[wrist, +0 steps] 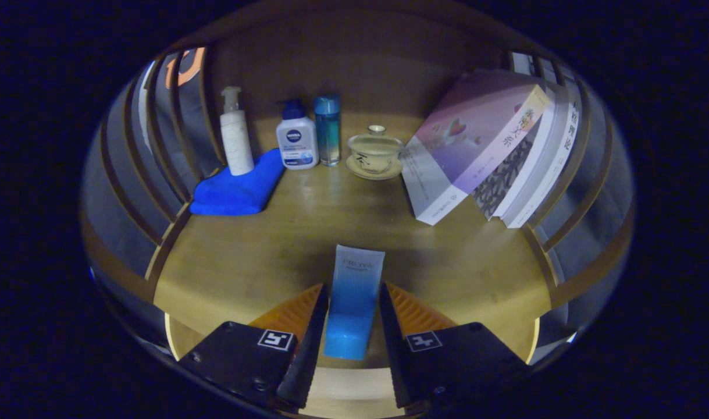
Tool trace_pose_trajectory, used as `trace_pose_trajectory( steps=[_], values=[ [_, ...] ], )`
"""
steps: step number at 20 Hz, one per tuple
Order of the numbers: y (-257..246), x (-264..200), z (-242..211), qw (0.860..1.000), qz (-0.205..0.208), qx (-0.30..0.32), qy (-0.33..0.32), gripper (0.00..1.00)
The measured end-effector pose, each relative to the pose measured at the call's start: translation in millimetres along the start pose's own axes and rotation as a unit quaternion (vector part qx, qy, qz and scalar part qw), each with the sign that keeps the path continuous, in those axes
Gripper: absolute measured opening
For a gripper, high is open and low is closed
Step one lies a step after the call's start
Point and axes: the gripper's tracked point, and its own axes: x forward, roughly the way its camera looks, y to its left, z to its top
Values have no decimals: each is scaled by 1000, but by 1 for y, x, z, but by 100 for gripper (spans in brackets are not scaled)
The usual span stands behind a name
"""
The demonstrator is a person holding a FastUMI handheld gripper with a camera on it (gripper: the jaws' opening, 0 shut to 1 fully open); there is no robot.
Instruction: Pull open the drawer, take out the items inside it, and place them on the countertop above the cabinet.
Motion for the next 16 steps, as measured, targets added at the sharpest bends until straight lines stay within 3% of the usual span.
trace_pose_trajectory(
  steps=[5,9,12,16],
  values=[
    [19,-51,-22,998,28,-32,-54,68],
    [33,-104,-44,992,58,-39,-108,67],
    [38,-136,-72,987,80,-42,-136,98],
    [40,-172,-110,980,105,-22,-166,98]
  ],
)
